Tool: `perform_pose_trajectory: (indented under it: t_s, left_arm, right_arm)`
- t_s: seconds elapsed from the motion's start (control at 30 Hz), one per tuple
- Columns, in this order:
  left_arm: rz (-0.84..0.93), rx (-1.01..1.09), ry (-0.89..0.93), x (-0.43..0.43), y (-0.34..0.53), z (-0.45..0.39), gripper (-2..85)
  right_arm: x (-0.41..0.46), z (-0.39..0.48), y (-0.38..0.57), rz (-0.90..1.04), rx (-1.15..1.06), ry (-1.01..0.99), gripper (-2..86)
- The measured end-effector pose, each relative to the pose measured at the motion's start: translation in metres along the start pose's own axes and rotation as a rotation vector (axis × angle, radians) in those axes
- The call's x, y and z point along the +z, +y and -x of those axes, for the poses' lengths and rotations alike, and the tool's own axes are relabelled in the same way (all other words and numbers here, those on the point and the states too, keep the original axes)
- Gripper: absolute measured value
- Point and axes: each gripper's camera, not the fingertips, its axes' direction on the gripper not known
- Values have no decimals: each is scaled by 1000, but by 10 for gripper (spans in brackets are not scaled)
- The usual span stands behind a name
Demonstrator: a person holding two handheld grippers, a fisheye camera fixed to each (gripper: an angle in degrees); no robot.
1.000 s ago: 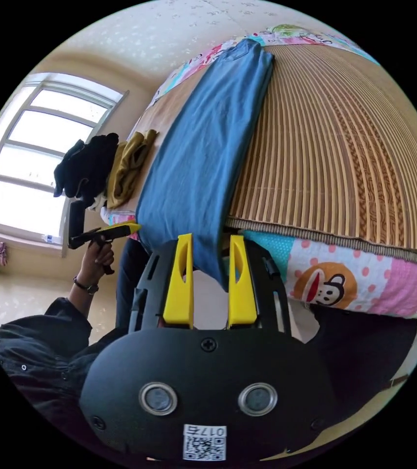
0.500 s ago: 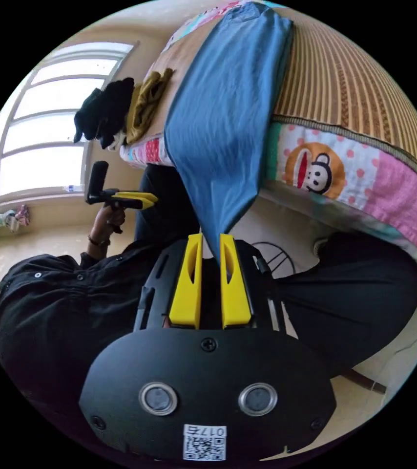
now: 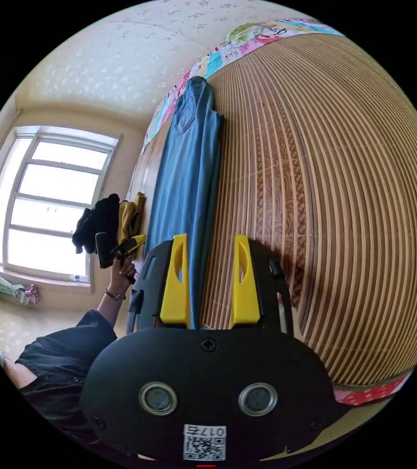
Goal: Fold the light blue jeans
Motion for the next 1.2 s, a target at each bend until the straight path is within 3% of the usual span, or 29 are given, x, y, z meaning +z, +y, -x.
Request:
perform_pose_trajectory:
  t_s: [0.3,0.7,0.87,1.07,1.2]
  left_arm:
    - [-39,-91,123,4,31,0,129]
    - [140,-207,286,32,5,44,16]
    - [5,-80,637,-17,60,35,-1]
    - [-68,210,550,-118,137,-64,-4]
    - [-198,363,638,-184,176,-126,-3]
  right_arm:
    - [18,8,33,32,40,-204,79]
    - [22,4,41,78,72,-444,23]
    - [-21,17,94,47,-31,-681,15]
    - [-96,110,195,42,-294,-634,13]
    - [-163,182,258,-38,-518,-725,13]
